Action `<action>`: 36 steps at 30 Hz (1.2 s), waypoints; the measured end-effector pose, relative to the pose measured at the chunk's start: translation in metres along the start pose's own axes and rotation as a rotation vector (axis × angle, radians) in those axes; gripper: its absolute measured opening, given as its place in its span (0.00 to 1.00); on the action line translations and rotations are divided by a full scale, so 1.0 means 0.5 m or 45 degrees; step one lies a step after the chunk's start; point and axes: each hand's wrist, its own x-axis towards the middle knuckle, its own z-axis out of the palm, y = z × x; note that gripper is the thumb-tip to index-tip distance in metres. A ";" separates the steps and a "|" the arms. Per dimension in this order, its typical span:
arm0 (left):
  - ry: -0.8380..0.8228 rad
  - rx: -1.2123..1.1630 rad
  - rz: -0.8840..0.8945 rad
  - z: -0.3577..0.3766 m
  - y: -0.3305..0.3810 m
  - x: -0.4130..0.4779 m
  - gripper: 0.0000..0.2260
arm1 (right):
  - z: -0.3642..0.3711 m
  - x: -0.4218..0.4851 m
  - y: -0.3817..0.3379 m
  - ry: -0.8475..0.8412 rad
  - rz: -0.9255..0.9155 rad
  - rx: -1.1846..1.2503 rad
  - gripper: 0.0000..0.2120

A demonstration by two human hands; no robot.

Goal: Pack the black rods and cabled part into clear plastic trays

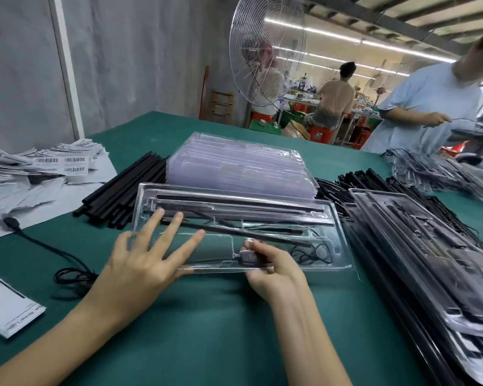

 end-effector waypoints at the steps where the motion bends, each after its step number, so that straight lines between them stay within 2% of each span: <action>1: 0.043 0.022 0.023 0.002 0.001 -0.003 0.21 | -0.003 0.008 0.003 0.012 -0.029 0.056 0.18; 2: 0.084 0.036 0.039 0.002 0.001 -0.003 0.21 | 0.008 0.023 0.004 0.081 0.031 0.247 0.15; 4: 0.115 0.042 0.048 0.006 -0.003 -0.001 0.21 | 0.024 0.051 0.001 0.244 0.325 0.842 0.10; 5: 0.121 0.047 0.049 0.008 -0.003 -0.001 0.21 | 0.028 0.058 -0.003 0.291 0.399 0.996 0.10; 9: 0.147 0.075 0.056 0.022 -0.001 -0.004 0.21 | 0.036 0.065 -0.001 0.376 0.412 0.994 0.11; 13: 0.080 0.051 0.047 0.016 0.008 0.001 0.20 | 0.037 0.066 0.004 0.364 0.363 0.948 0.11; 15: 0.125 0.051 0.054 -0.003 0.028 0.006 0.17 | 0.040 0.071 0.006 0.380 0.345 0.980 0.12; 17: 0.144 -0.174 0.091 -0.023 0.067 -0.003 0.16 | 0.039 0.071 0.010 0.375 0.360 1.061 0.11; 18: 0.078 -0.452 0.037 -0.042 0.096 -0.007 0.12 | 0.032 0.070 0.014 0.343 0.345 1.070 0.11; 19: -0.053 -0.824 -0.130 -0.062 0.124 -0.006 0.08 | 0.030 0.070 0.015 0.304 0.326 1.096 0.10; 20: -0.246 -1.215 -0.400 -0.081 0.149 0.004 0.08 | 0.026 0.069 0.010 0.286 0.375 1.089 0.12; 22: -0.629 -2.042 -1.046 -0.085 0.190 0.032 0.08 | 0.038 0.065 0.011 0.337 0.442 1.120 0.13; 23: -0.711 -2.338 -1.356 -0.082 0.200 0.048 0.09 | 0.040 0.066 0.012 0.340 0.467 1.132 0.13; 24: -0.689 -2.551 -1.580 -0.077 0.205 0.061 0.09 | 0.037 0.066 0.012 0.385 0.478 1.019 0.13; 26: -0.479 -2.838 -1.835 -0.070 0.205 0.084 0.09 | 0.037 0.079 0.008 0.425 0.481 0.964 0.08; 28: -0.332 -3.026 -1.891 -0.059 0.205 0.099 0.10 | 0.044 0.074 0.010 0.463 0.359 0.947 0.04; 30: -0.301 -2.933 -1.981 -0.048 0.211 0.121 0.08 | 0.054 0.069 0.013 0.507 0.334 0.828 0.06; 33: -0.117 -2.692 -2.269 -0.029 0.219 0.162 0.08 | 0.084 0.054 0.004 0.625 0.315 0.772 0.06; 36: -0.072 -2.760 -2.316 -0.022 0.218 0.188 0.07 | 0.082 0.046 0.007 0.592 0.284 0.792 0.05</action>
